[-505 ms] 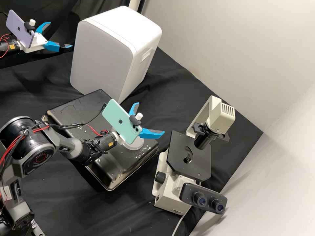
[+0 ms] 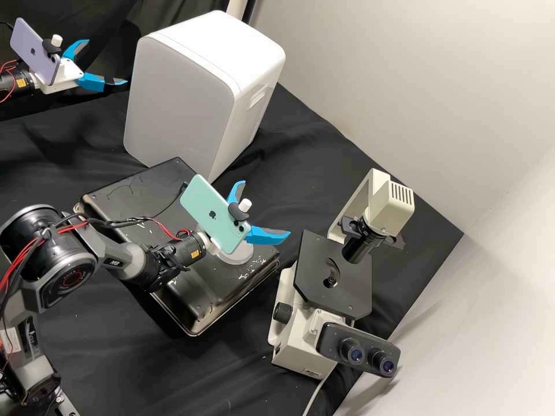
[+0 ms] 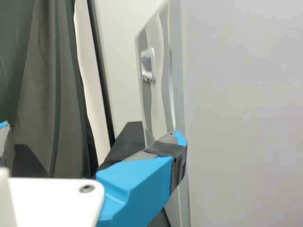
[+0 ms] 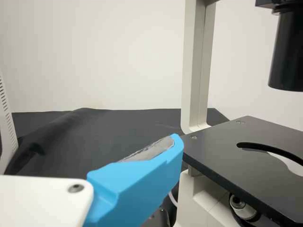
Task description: Place the petri dish on the microscope
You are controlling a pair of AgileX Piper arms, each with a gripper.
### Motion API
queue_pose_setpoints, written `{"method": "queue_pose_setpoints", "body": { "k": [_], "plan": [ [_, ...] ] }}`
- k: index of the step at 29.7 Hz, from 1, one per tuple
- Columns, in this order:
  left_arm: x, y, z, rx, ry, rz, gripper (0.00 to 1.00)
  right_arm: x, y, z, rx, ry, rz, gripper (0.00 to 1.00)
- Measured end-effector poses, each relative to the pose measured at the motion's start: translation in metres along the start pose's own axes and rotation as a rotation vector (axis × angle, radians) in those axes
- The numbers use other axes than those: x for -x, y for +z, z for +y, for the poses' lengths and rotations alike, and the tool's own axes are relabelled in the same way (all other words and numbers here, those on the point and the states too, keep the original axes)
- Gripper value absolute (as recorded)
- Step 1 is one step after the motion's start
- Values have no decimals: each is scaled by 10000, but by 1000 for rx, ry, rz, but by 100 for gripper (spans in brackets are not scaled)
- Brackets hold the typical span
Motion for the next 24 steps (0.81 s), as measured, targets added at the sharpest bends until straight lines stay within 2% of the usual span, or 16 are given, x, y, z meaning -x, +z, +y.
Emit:
{"method": "queue_pose_setpoints", "body": {
  "k": [4,9,15,17,20,24],
  "plan": [
    [204,99,-114,4,-45,-19,100,0,0,0,0,0,0,100],
    [498,279,-219,-17,-64,-78,100,0,0,0,0,0,0,100],
    [796,356,-301,-19,-93,-133,100,0,0,0,0,0,0,100],
    [882,365,-318,-13,-100,-138,100,0,0,0,0,0,0,100],
    [1024,378,-315,9,-97,-141,100,0,0,0,0,0,0,100],
    [1248,411,-327,60,-97,-149,100,0,0,0,0,0,0,100]
  ]
}}
